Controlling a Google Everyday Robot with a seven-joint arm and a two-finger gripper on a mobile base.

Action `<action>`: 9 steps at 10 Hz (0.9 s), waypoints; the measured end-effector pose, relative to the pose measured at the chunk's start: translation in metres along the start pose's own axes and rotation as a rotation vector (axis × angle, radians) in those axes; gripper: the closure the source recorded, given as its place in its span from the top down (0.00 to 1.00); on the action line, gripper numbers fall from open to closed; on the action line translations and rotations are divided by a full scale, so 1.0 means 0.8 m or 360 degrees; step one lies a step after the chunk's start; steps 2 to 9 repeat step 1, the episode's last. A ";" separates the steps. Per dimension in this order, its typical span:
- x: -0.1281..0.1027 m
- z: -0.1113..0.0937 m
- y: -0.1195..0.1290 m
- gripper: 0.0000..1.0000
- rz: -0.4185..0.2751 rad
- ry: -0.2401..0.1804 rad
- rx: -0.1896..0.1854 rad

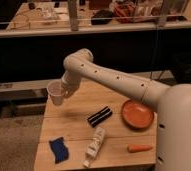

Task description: Pick up the ceramic cup

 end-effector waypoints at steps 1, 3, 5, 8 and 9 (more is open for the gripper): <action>0.000 0.000 0.000 0.00 0.0000 0.0000 0.0000; 0.000 0.000 0.000 0.00 0.0000 0.0000 0.0000; 0.000 0.000 0.000 0.00 0.0000 0.0000 0.0000; 0.000 0.000 0.000 0.00 0.0000 0.0000 0.0000; 0.000 0.000 0.000 0.00 0.0000 0.0000 0.0000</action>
